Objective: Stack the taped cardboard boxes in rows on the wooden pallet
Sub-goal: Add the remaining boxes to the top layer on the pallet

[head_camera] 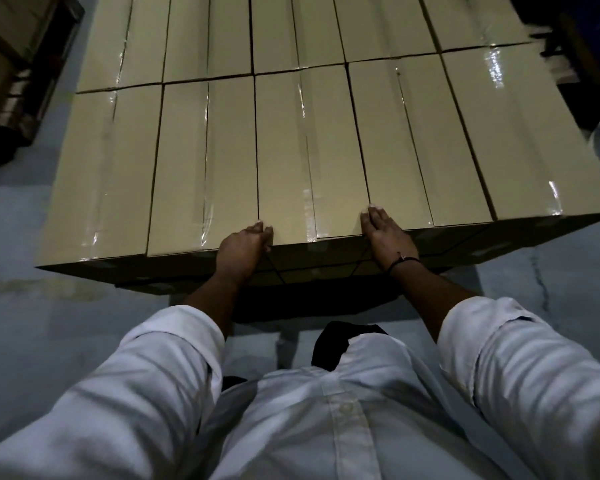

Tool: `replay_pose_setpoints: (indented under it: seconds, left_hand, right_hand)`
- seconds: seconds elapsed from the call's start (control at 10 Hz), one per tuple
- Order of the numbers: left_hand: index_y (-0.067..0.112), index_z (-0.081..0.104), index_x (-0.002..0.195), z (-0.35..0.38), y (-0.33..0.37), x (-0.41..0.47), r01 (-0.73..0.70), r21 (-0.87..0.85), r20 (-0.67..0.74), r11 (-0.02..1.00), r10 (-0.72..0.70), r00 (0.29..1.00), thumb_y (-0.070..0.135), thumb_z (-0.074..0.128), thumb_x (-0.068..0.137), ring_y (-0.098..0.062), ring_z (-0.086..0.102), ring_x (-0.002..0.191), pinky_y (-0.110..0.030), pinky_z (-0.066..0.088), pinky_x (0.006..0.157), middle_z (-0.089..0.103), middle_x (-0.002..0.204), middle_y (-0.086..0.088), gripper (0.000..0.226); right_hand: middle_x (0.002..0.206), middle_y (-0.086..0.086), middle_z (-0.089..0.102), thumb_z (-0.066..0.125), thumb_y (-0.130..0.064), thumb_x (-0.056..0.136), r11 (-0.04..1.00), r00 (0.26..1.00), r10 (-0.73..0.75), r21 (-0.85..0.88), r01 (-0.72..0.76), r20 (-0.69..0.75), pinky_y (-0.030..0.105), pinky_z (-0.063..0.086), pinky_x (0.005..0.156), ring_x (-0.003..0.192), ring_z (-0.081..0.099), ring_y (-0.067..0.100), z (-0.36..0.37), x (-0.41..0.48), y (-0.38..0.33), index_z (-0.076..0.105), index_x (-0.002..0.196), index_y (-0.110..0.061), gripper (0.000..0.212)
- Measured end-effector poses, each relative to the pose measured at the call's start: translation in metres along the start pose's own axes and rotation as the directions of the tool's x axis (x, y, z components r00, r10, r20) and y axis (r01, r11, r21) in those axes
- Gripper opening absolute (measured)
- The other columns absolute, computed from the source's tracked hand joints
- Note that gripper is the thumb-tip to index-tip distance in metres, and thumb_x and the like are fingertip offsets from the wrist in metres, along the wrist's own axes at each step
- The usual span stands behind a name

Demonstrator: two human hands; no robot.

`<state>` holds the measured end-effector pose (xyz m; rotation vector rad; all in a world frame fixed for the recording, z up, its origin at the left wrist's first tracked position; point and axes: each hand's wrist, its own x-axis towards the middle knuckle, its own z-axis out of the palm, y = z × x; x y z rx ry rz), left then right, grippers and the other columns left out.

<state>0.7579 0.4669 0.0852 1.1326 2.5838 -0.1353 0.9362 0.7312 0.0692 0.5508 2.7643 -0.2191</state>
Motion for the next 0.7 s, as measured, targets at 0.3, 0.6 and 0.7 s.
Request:
replay_pose_setpoints:
  seconds: [0.3, 0.6, 0.7]
  left_hand:
    - [0.023, 0.049, 0.148, 0.000, -0.002, -0.003, -0.011, 0.024, -0.029, 1.000, 0.011, 1.000, 0.023, 0.062, 0.101, -0.030, 0.068, 0.110, -0.039, 0.059, 0.080, 0.047, 0.156, -0.009, 0.048]
    - [0.011, 0.047, 0.148, -0.032, 0.025, -0.017, 0.066, -0.193, 0.020, 0.979, -0.063, 0.998, 0.021, 0.065, 0.099, -0.033, 0.053, 0.133, -0.044, 0.047, 0.103, 0.044, 0.156, -0.015, 0.053]
    - [0.011, 0.039, 0.154, -0.042, 0.030, -0.028, 0.034, -0.181, -0.034, 0.983, -0.041, 0.999, 0.023, 0.062, 0.101, -0.032, 0.043, 0.143, -0.044, 0.043, 0.109, 0.033, 0.164, -0.015, 0.059]
  right_hand:
    - [0.171, 0.014, 0.004, 0.042, 0.007, 0.101, 1.000, 1.000, 0.000, -0.013, -0.001, -0.022, 0.038, 0.012, 0.126, 0.158, 0.005, 0.028, -0.002, -0.001, -0.003, 0.005, 0.164, -0.009, 0.075]
    - [0.171, 0.012, 0.005, 0.058, 0.007, 0.094, 0.992, 0.998, 0.024, 0.121, -0.030, 0.050, 0.039, 0.017, 0.125, 0.158, 0.008, 0.027, -0.035, -0.013, -0.007, 0.010, 0.163, -0.009, 0.086]
    - [0.171, 0.012, 0.006, 0.064, 0.001, 0.092, 0.989, 0.999, 0.031, 0.148, -0.028, -0.019, 0.038, 0.016, 0.125, 0.158, 0.008, 0.028, -0.041, -0.024, -0.010, 0.010, 0.163, -0.009, 0.090]
